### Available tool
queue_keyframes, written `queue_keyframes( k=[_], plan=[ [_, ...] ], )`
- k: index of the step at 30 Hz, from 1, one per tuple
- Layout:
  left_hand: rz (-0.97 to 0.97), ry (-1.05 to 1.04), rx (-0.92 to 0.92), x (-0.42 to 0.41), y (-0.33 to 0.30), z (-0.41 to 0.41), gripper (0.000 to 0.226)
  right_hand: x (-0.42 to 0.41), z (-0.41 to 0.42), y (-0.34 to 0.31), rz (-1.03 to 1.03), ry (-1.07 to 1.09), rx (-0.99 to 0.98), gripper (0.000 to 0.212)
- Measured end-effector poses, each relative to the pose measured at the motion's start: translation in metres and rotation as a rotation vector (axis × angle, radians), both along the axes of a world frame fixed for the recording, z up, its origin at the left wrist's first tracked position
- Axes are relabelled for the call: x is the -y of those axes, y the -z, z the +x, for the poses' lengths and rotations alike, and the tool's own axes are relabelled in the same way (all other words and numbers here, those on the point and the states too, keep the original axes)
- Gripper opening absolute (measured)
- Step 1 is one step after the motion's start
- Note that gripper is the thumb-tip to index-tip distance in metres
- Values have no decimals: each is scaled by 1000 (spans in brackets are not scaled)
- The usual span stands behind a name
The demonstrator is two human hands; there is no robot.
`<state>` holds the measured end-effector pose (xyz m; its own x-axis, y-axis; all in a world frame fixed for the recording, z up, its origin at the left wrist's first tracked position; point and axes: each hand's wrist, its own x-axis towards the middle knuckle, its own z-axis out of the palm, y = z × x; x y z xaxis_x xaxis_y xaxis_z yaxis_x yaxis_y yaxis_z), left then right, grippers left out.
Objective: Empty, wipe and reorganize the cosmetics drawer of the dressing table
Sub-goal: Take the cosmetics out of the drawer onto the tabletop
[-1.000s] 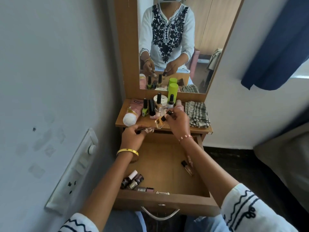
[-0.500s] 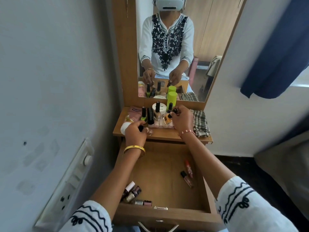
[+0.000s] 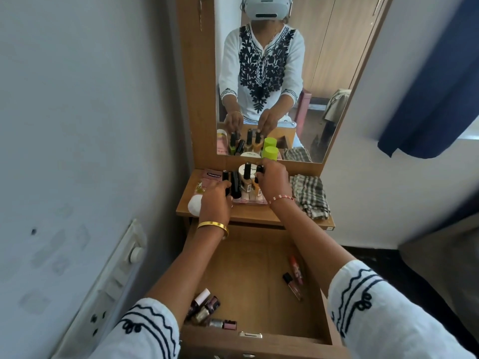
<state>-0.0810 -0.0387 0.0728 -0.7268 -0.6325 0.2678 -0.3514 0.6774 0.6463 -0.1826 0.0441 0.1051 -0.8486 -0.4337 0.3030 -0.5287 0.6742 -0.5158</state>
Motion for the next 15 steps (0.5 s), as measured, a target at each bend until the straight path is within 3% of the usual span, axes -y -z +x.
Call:
queue_keyframes(
  k=[7, 15],
  plan=[
    [-143, 2, 29, 4, -7, -1, 35, 4, -6, -1, 21, -15, -43, 19],
    [-149, -40, 58, 8, -7, -4, 37, 5, -8, -1, 4, -11, -61, 20]
  ],
)
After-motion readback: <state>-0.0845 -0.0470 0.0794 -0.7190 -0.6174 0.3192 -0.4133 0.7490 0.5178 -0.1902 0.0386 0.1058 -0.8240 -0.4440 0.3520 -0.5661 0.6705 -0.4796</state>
